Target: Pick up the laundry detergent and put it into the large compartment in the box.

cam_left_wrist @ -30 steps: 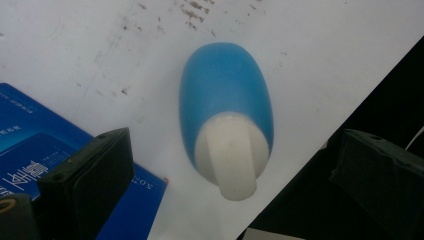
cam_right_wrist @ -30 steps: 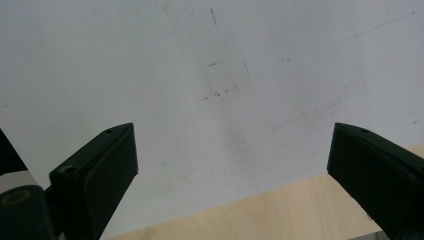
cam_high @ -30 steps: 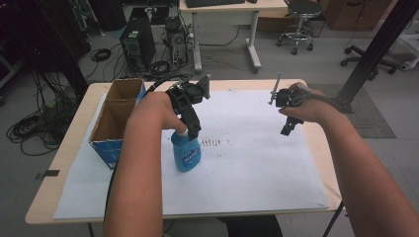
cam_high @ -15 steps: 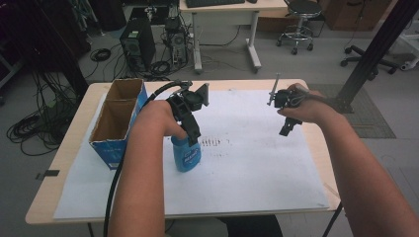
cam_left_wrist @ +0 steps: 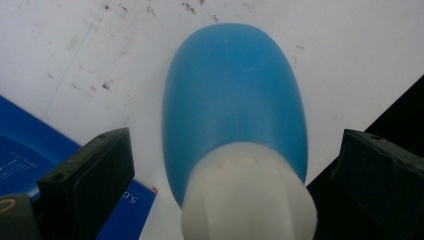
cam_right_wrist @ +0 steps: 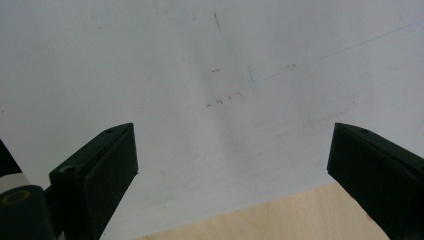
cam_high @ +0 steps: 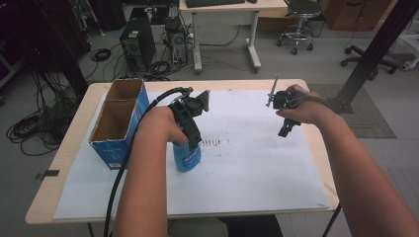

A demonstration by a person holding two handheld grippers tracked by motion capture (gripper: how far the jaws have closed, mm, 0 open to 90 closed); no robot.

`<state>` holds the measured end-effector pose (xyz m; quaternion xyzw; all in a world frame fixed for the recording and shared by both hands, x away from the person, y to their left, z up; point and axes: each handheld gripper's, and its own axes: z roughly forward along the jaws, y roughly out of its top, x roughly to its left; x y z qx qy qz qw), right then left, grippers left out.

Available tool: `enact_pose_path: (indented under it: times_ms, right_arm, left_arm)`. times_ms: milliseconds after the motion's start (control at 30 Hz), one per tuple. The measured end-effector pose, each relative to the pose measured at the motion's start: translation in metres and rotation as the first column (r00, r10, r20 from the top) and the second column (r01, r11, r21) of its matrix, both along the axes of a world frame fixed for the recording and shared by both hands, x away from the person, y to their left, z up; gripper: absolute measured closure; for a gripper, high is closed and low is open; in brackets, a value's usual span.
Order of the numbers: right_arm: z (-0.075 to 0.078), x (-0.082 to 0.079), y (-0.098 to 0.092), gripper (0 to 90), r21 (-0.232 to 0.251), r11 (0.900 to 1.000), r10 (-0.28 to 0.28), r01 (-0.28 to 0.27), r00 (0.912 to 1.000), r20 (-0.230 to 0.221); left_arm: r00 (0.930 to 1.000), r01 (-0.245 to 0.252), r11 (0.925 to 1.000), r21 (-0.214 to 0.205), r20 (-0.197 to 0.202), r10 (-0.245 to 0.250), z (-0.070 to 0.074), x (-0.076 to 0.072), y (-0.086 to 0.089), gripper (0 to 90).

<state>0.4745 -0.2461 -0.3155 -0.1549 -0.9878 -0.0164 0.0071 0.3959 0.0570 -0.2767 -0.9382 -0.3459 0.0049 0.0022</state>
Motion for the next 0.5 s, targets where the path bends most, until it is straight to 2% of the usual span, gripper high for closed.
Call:
enact_pose_path:
  times_ms: [500]
  right_arm:
    - [-0.0042,0.0007,0.0008,5.9,0.002,1.0000,0.004,-0.004,1.0000,-0.002]
  left_arm:
    - [0.9996,-0.011,0.9998,0.016,0.026,0.011,-0.0059,-0.0001,-0.0064,2.7]
